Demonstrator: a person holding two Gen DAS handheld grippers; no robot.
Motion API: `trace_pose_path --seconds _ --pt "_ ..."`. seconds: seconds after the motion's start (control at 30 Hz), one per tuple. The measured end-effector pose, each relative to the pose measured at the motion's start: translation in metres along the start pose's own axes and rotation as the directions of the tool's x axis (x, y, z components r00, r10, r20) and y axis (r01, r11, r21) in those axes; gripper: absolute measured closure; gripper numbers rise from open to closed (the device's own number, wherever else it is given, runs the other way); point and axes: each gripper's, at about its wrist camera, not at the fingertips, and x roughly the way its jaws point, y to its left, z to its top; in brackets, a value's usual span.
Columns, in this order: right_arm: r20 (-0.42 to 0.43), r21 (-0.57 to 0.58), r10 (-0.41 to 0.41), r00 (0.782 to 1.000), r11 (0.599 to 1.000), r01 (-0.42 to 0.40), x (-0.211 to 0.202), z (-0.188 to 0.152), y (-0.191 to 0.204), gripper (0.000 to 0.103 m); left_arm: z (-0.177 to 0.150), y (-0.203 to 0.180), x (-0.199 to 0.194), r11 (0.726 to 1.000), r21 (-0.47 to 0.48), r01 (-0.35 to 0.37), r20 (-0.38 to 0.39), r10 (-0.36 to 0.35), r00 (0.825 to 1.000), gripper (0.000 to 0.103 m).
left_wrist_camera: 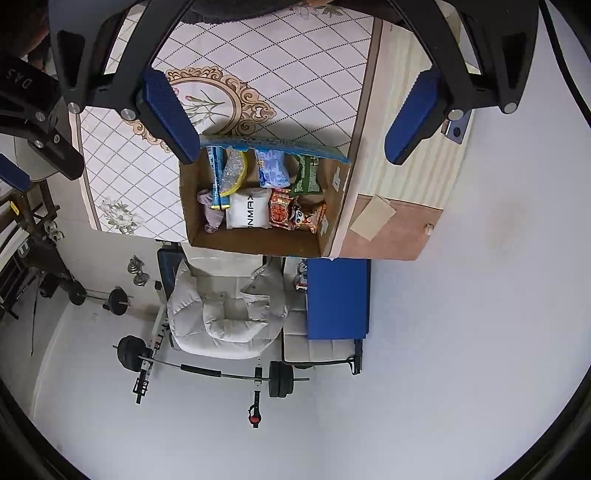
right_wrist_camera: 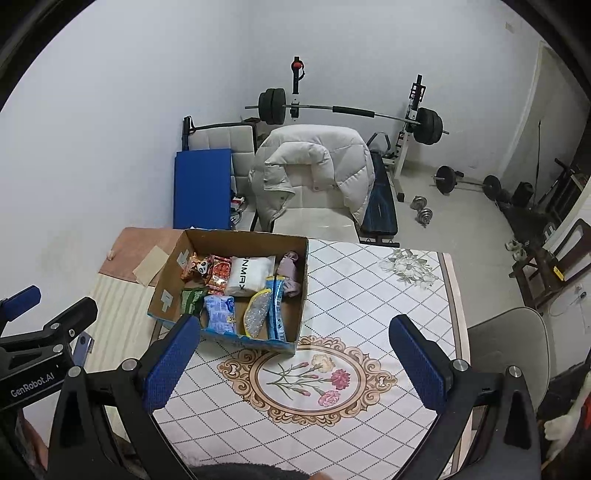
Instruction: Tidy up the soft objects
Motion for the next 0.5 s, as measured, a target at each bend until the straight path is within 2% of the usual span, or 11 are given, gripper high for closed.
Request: trace_pose_path --seconds 0.5 --pt "0.024 0.011 -0.030 0.999 0.999 0.030 -0.0090 0.0008 0.0002 0.000 -0.0027 0.0000 -0.0032 1.000 -0.004 0.000 0.004 0.000 1.000 0.000"
